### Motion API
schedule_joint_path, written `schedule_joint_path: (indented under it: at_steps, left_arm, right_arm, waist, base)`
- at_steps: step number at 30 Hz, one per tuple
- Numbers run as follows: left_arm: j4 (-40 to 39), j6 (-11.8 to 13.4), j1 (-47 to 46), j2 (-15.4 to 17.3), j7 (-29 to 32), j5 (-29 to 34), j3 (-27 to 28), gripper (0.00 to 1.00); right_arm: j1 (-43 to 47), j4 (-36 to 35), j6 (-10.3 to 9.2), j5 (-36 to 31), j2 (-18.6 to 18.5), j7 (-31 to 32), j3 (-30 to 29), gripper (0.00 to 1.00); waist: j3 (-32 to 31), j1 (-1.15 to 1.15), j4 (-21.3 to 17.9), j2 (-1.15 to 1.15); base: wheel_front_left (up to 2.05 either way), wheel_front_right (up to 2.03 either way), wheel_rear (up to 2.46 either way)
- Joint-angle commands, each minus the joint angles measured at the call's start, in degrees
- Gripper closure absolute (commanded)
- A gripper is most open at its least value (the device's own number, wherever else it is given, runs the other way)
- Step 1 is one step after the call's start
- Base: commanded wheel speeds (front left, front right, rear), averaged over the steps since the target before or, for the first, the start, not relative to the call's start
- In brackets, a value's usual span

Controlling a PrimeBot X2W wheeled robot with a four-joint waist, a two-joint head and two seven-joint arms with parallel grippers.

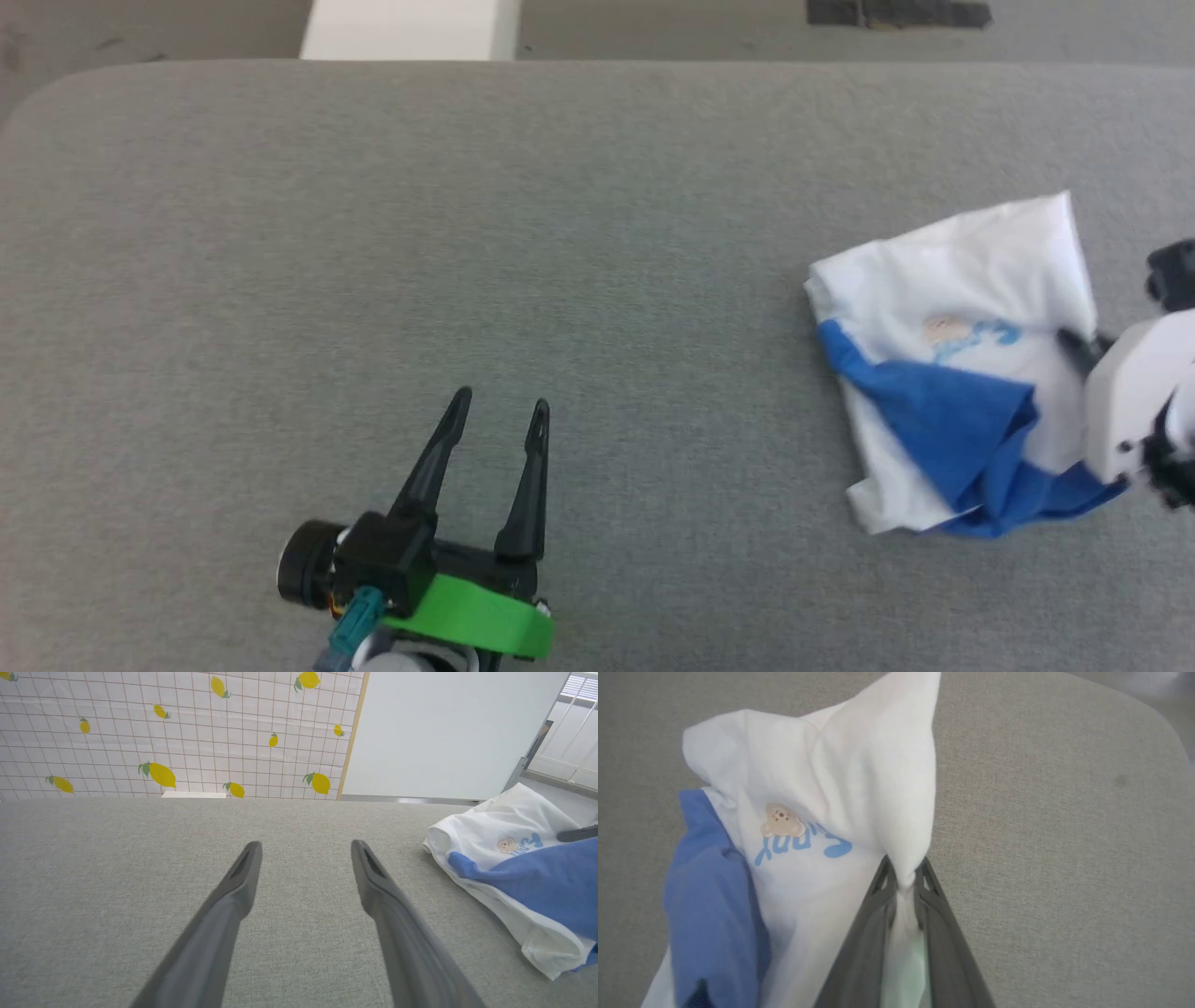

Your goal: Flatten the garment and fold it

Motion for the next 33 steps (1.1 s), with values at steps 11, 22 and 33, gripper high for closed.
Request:
schedule_joint_path:
  at_steps: [11,22,33]
  left_arm:
    - [-2.0,-0.4,-6.6,1.8,1.3,3.0,-0.8,0.00]
    - [-5.5,-0.8,-12.6,3.6,4.9,6.0,-2.1,0.00]
    - [-8.3,-0.5,-15.2,4.6,6.9,7.5,-2.8,0.00]
  right_arm:
    - [-9.6,4.5,-0.11,0.4,-11.4,-3.8,3.1,1.00]
    - [-16.3,11.4,-0.11,-3.6,-20.9,-8.9,3.1,1.00]
    - [-21.3,19.2,-0.11,-8.9,-26.8,-14.4,2.5,1.00]
  waist:
    - [10.3,0.00,-9.6,0.00]
    - [19.6,0.00,-11.9,0.00]
    - [25.5,0.00,-11.6,0.00]
  base:
    - [0.00,0.00,0.00]
    - [0.00,0.00,0.00]
    - [0.00,0.00,0.00]
